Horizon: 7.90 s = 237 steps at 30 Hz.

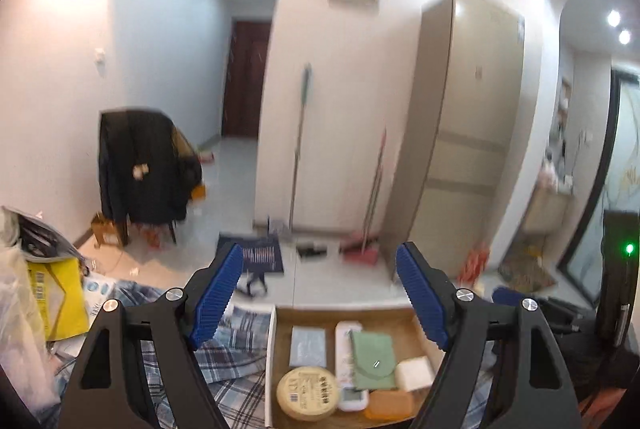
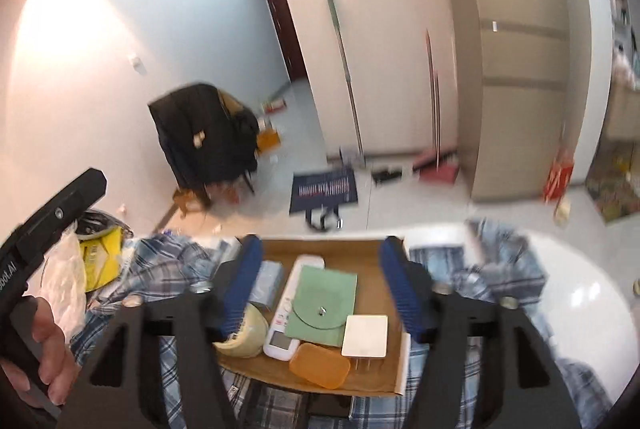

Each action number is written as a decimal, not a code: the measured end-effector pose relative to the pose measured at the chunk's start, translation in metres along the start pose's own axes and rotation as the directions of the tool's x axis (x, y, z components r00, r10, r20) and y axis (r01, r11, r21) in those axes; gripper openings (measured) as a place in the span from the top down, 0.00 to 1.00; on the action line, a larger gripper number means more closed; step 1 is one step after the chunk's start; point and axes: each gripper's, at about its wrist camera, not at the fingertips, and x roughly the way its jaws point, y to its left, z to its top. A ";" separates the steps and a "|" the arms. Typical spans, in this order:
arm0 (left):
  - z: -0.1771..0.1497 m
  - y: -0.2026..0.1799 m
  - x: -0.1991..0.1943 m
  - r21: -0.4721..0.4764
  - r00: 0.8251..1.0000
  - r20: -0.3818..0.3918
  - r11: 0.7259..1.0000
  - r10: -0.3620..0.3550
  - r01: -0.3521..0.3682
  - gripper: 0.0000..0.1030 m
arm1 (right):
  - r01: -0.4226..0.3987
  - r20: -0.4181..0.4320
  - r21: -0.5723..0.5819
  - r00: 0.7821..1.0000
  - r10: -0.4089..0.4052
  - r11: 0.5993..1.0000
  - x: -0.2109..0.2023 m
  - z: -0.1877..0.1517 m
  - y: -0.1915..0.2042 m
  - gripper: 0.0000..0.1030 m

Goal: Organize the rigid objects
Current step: 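Lower the green pouch into the cardboard box and open the right gripper, then withdraw both grippers up and away from the cardboard box, then lower the left gripper toward the small silver nail clipper on the shirt, then close the left gripper on the silver nail clipper, then move the right gripper over the black UNNY box while the left holds the clipper, then lower the right gripper around the black UNNY box and close it, then lift the UNNY box with the right gripper while the left carries the clipper over the cardboard box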

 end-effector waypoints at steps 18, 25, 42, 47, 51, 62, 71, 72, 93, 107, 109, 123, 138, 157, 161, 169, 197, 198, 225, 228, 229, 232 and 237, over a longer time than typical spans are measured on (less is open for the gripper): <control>-0.047 -0.022 -0.150 0.136 0.988 0.139 0.990 -0.062 0.043 0.00 | 0.142 0.258 -0.090 0.959 -0.115 0.986 -0.137 -0.057 0.023 0.01; -0.081 -0.024 -0.145 0.167 0.993 0.096 0.985 -0.061 0.045 0.00 | 0.188 0.239 -0.134 0.959 -0.152 0.973 -0.127 -0.084 0.025 0.01; -0.151 0.007 -0.053 0.131 0.980 -0.180 0.985 -0.090 0.115 0.00 | 0.148 0.102 -0.105 0.985 -0.137 0.983 -0.074 -0.139 -0.005 0.01; -0.163 0.025 -0.029 0.027 0.952 -0.297 0.996 -0.077 0.089 0.00 | 0.125 0.056 -0.095 0.991 -0.120 0.988 -0.060 -0.147 -0.012 0.01; -0.166 0.035 -0.019 0.020 0.942 -0.333 0.999 -0.037 0.046 0.12 | 0.149 0.058 -0.134 0.988 -0.143 0.980 -0.057 -0.148 -0.008 0.01; -0.184 0.022 -0.001 0.057 0.890 -0.451 0.993 -0.070 0.107 0.67 | 0.126 -0.009 -0.149 0.992 -0.129 0.981 -0.052 -0.151 -0.003 0.01; -0.199 0.014 0.014 0.073 0.839 -0.537 0.986 -0.089 0.151 0.90 | 0.093 -0.066 -0.108 0.993 -0.101 0.990 -0.044 -0.152 -0.010 0.01; -0.199 0.013 0.014 0.075 0.838 -0.539 0.986 -0.087 0.151 0.90 | 0.096 -0.065 -0.112 0.992 -0.104 0.989 -0.044 -0.152 -0.009 0.01; -0.211 0.009 0.029 0.107 0.800 -0.600 0.987 -0.035 0.123 0.90 | 0.092 -0.112 -0.146 0.988 -0.109 0.985 -0.033 -0.159 -0.003 0.01; -0.211 0.012 0.019 0.132 0.785 -0.619 0.986 0.001 0.102 0.90 | 0.085 -0.123 -0.138 0.987 -0.102 0.987 -0.033 -0.158 -0.006 0.01; -0.212 0.010 0.021 0.151 0.779 -0.627 0.984 0.022 0.094 0.87 | 0.084 -0.128 -0.137 0.987 -0.102 0.987 -0.032 -0.158 -0.006 0.01; -0.206 0.007 0.028 0.150 0.788 -0.615 0.978 -0.021 0.143 0.89 | 0.076 -0.141 -0.133 0.985 -0.095 0.988 -0.030 -0.160 -0.005 0.01; -0.205 0.036 0.023 0.039 0.770 -0.638 0.999 -0.004 0.038 0.90 | 0.107 -0.142 -0.134 0.982 -0.126 0.985 -0.034 -0.146 0.004 0.01; -0.207 0.037 0.021 0.054 0.783 -0.621 0.999 0.033 0.001 0.90 | 0.056 -0.478 0.027 0.877 -0.037 0.998 0.028 -0.168 0.059 0.23; -0.207 0.039 0.021 0.050 0.783 -0.621 0.999 0.031 0.000 0.90 | 0.098 -0.466 -0.015 0.880 -0.094 0.995 0.034 -0.167 0.066 0.24; -0.206 0.040 0.020 0.038 0.784 -0.620 0.999 0.032 -0.011 0.90 | 0.116 -0.488 0.035 0.869 -0.084 0.993 0.045 -0.171 0.058 0.28; -0.206 0.045 0.022 0.008 0.781 -0.625 1.000 0.013 -0.010 0.90 | 0.081 -0.499 -0.086 0.859 -0.114 0.993 0.040 -0.171 0.064 0.54; -0.206 0.044 0.022 0.008 0.781 -0.625 1.000 0.013 -0.010 0.90 | 0.090 -0.500 -0.101 0.856 -0.129 0.991 0.039 -0.169 0.063 0.59; -0.205 0.046 0.022 -0.003 0.780 -0.626 1.000 0.003 -0.007 0.90 | 0.084 -0.546 -0.110 0.828 -0.131 0.990 0.043 -0.180 0.051 0.34; -0.206 0.046 0.022 -0.003 0.780 -0.626 1.000 0.004 -0.007 0.90 | 0.087 -0.545 -0.093 0.829 -0.123 0.992 0.044 -0.180 0.048 0.34; -0.206 0.046 0.022 -0.004 0.780 -0.626 1.000 0.003 -0.007 0.90 | 0.094 -0.539 -0.102 0.832 -0.134 0.990 0.045 -0.180 0.049 0.34; -0.206 0.046 0.022 -0.004 0.780 -0.626 1.000 0.003 -0.007 0.90 | 0.108 -0.533 -0.149 0.828 -0.172 0.983 0.052 -0.181 0.057 0.33; -0.205 0.046 0.022 -0.003 0.780 -0.626 1.000 0.004 -0.007 0.90 | 0.121 -0.504 -0.149 0.845 -0.181 0.981 0.052 -0.181 0.056 0.35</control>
